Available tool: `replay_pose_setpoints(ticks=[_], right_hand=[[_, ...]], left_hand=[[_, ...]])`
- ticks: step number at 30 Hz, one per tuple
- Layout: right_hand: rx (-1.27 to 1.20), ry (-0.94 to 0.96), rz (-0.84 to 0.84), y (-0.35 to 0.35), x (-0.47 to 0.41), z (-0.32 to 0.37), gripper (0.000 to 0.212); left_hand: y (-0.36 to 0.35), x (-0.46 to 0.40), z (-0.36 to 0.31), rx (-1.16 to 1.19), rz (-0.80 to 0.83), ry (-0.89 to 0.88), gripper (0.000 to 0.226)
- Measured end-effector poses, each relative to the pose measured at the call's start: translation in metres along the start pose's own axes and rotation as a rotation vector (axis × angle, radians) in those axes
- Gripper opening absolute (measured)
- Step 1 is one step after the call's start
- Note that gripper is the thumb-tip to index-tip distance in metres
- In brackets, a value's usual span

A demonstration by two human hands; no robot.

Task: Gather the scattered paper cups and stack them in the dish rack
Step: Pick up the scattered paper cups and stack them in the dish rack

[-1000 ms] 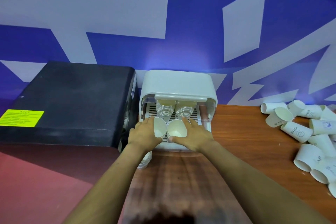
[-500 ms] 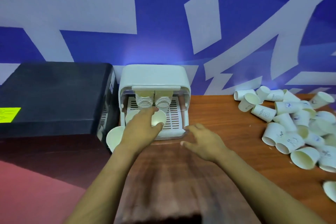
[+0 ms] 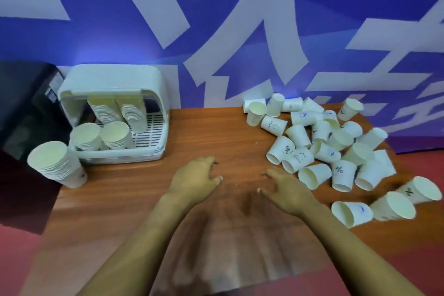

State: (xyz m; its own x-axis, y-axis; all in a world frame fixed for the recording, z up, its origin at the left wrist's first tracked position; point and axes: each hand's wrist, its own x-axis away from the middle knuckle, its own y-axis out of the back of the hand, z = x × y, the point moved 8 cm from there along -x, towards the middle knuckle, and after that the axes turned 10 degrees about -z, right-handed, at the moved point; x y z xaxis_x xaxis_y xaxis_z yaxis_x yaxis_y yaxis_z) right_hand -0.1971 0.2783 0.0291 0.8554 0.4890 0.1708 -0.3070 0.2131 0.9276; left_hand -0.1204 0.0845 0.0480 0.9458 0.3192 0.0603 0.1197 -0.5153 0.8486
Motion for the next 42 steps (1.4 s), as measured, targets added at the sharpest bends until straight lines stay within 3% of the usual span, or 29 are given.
replay_pose_setpoints(ticks=[8, 16, 27, 35, 42], right_hand=[[0.185, -0.058, 0.113, 0.015, 0.046, -0.15, 0.075], [0.383, -0.066, 0.087, 0.02, 0.045, -0.219, 0.069], [0.349, 0.009, 0.155, 0.007, 0.019, -0.268, 0.074], [0.22, 0.037, 0.143, 0.0, 0.007, -0.276, 0.07], [0.178, 0.059, 0.09, -0.005, 0.001, -0.272, 0.067]], left_hand=[[-0.115, 0.016, -0.097, -0.022, 0.142, 0.03, 0.048], [-0.15, -0.009, -0.156, -0.055, 0.153, -0.043, 0.061], [-0.228, -0.079, -0.216, -0.201, 0.246, -0.143, 0.074], [-0.269, -0.099, -0.224, -0.171, 0.291, -0.038, 0.075], [-0.289, -0.091, -0.206, -0.284, 0.293, 0.02, 0.069]])
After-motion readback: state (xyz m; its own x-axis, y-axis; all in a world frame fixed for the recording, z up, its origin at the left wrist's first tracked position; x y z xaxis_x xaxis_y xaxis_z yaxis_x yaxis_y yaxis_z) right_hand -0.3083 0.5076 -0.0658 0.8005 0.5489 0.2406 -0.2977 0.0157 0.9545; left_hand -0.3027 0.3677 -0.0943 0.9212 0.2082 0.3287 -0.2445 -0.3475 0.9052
